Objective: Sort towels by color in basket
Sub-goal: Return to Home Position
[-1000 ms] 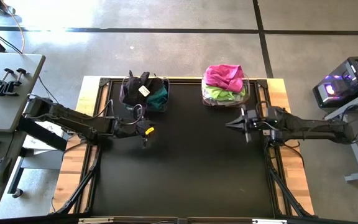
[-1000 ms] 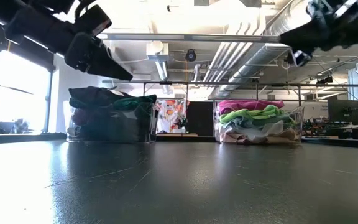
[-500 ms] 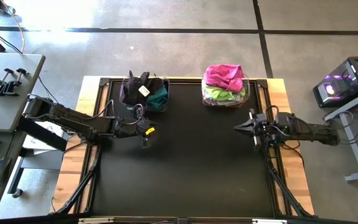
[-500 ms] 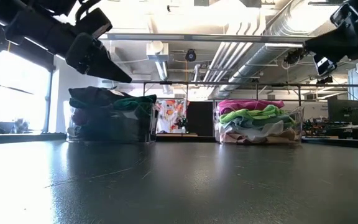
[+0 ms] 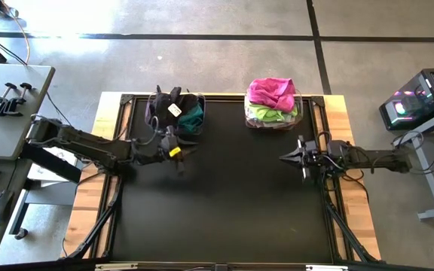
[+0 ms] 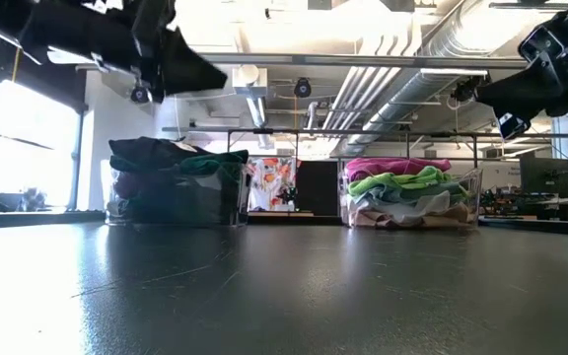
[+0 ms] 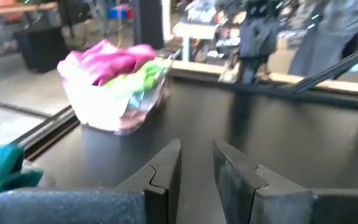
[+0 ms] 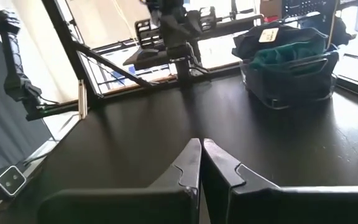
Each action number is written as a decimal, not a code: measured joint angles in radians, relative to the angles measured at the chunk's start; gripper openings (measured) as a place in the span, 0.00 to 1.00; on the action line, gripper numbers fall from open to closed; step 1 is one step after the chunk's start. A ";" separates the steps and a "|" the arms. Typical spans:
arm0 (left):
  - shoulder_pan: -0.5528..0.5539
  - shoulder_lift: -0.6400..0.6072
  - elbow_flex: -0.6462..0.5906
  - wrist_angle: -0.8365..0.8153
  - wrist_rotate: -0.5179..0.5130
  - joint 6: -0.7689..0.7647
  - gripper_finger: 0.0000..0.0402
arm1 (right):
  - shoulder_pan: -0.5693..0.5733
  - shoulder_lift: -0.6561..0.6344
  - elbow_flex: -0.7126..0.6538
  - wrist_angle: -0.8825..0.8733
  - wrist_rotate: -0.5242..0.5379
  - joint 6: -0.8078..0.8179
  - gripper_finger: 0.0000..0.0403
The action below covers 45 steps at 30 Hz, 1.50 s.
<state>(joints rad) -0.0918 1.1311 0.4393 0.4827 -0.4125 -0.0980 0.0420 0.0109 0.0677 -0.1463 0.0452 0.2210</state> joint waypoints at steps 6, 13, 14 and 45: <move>0.078 -0.153 -0.013 -0.108 0.074 0.033 0.19 | 0.013 0.003 0.000 -0.005 -0.001 0.006 0.00; 0.101 -0.424 -0.216 0.014 0.152 0.099 0.19 | 0.013 0.003 0.000 -0.005 -0.002 0.006 0.00; 0.101 -0.464 -0.248 0.026 0.191 0.100 0.19 | 0.013 0.003 0.000 -0.005 -0.002 0.006 0.00; 0.072 -1.073 -0.428 -0.421 0.550 0.092 0.19 | 0.013 0.003 0.000 -0.005 -0.003 0.006 0.00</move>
<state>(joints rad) -0.0199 0.0586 0.0113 0.0622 0.1375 -0.0061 0.0551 0.0143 0.0677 -0.1516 0.0419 0.2272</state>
